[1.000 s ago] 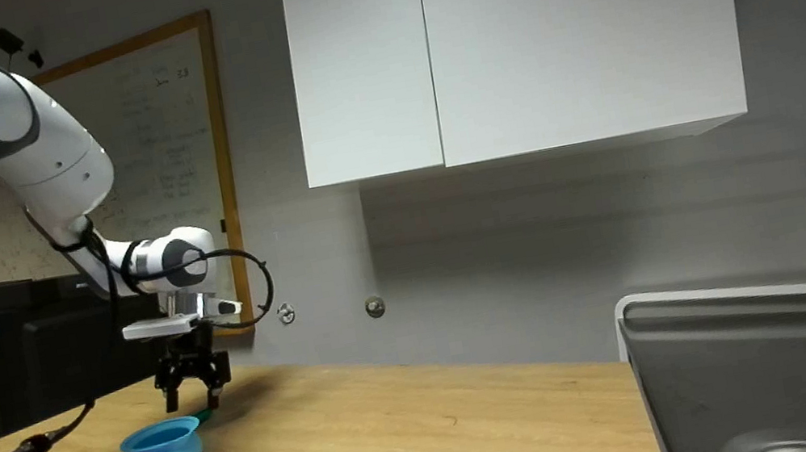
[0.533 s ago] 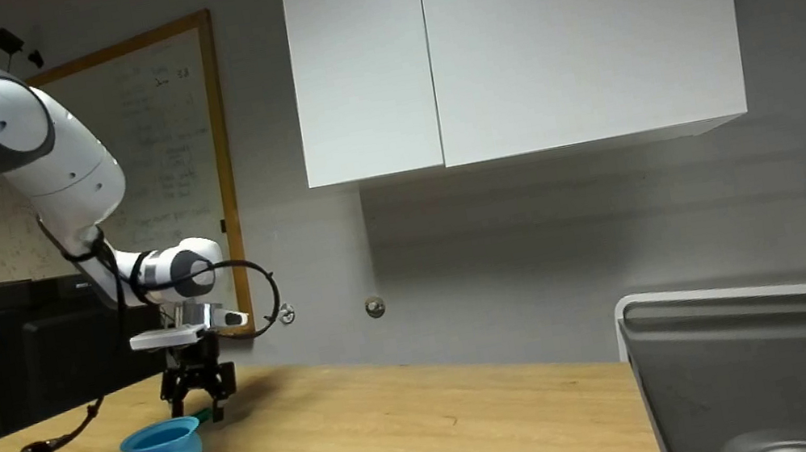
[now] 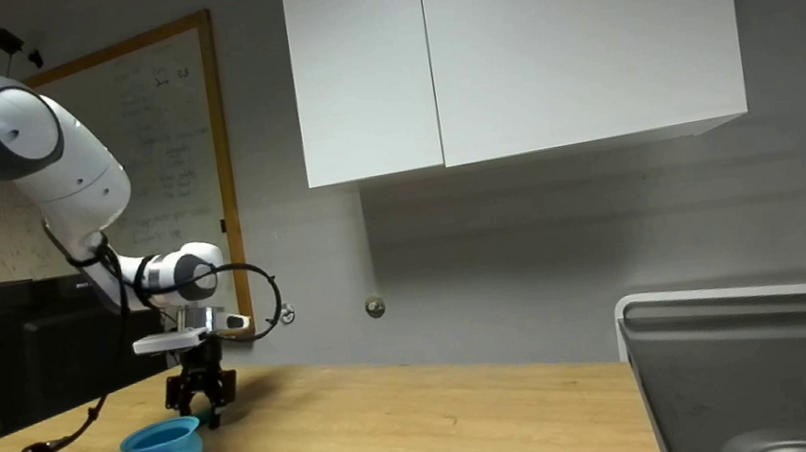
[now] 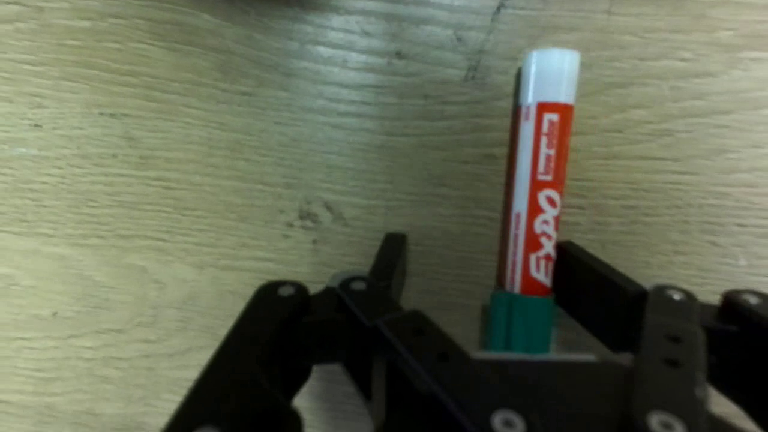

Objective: Put the pen in the bowl

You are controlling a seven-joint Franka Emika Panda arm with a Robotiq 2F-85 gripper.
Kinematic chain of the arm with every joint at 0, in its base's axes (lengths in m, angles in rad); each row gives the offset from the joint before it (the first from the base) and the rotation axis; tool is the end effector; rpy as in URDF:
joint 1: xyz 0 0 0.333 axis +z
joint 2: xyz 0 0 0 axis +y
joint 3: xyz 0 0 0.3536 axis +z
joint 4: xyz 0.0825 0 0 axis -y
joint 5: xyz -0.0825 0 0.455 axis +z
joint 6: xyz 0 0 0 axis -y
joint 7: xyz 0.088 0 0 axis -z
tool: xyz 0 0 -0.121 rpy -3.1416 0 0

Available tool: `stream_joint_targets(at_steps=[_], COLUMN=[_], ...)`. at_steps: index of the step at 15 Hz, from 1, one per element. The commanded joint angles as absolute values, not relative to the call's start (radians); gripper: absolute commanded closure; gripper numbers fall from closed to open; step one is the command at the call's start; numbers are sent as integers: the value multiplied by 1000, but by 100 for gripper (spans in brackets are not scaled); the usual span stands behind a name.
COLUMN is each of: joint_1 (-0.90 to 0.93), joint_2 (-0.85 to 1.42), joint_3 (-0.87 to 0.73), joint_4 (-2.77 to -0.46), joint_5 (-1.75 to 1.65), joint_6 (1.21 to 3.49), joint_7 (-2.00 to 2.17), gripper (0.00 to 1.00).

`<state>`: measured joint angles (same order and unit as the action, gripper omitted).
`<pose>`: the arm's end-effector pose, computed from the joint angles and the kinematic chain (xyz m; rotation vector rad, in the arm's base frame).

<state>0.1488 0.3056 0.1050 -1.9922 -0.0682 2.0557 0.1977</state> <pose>0.6175 0.1545 0.2671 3.0411 0.1433 -0.3492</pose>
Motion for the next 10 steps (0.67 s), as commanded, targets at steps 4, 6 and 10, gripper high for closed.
stream_joint_targets(at_steps=[4,6,10], joint_1=[182,186,191], joint_2=[279,261,203], joint_3=[97,98,98], joint_4=[-1981,-1981,-2000], joint_5=[-112,-116,-129], joint_6=[2031,2027,2027], joint_7=[264,276,305], gripper=[88,97,92])
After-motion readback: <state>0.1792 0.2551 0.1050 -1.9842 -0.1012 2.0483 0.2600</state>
